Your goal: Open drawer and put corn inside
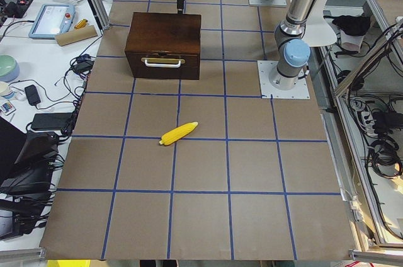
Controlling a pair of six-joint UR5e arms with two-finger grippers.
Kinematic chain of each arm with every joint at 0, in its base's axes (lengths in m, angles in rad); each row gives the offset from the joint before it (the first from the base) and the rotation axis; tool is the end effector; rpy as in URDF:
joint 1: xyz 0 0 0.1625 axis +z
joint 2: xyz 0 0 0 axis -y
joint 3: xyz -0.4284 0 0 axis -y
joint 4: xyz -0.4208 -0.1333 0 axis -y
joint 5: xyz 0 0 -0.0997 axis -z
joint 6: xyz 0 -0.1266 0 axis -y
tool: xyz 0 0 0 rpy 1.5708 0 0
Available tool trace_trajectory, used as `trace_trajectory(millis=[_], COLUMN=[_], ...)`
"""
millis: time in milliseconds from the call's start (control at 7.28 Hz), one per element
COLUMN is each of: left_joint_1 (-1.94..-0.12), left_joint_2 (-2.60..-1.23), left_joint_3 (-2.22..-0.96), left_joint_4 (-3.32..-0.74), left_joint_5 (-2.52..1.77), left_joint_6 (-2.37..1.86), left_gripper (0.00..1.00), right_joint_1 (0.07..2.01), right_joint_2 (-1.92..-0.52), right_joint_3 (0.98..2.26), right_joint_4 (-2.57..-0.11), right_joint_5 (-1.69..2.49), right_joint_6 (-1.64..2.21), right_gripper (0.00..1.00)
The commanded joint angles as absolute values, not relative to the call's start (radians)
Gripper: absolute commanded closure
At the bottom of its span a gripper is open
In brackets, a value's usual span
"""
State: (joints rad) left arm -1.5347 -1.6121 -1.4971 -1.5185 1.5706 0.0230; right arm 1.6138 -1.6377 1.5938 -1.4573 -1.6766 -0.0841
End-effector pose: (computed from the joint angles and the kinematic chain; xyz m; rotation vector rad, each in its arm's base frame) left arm -0.1134 -0.5528 0.4865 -0.0205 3.1364 -0.1328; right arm 0.1406 -0.4769 0.4759 0.1984 -3.0289 -0.1089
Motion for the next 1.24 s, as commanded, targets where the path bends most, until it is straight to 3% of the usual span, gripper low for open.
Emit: trace_trajectory(millis=[0,412,824,1099], left_joint_1=[-1.528,-1.427,-1.159,-1.083], left_joint_2=[-1.615,-1.612,-1.635,-1.686], left_joint_3=[-1.496,-1.491,-1.474,-1.456], left_joint_4=[-1.519,-1.523,-1.52,-1.508], left_joint_5=[1.571,1.568,1.563,1.568], left_joint_6=[0.023,0.096,0.297,0.476], left_gripper=[0.0,0.0,0.0,0.0], right_joint_1=[1.614,1.614,1.614,1.614], right_joint_2=[-1.637,-1.637,-1.637,-1.637], right_joint_3=[1.594,1.594,1.594,1.594], right_joint_4=[-1.457,-1.457,-1.457,-1.457], right_joint_5=[-1.677,-1.677,-1.677,-1.677], right_joint_6=[-0.084,-0.083,-0.083,-0.083], right_gripper=[0.0,0.0,0.0,0.0])
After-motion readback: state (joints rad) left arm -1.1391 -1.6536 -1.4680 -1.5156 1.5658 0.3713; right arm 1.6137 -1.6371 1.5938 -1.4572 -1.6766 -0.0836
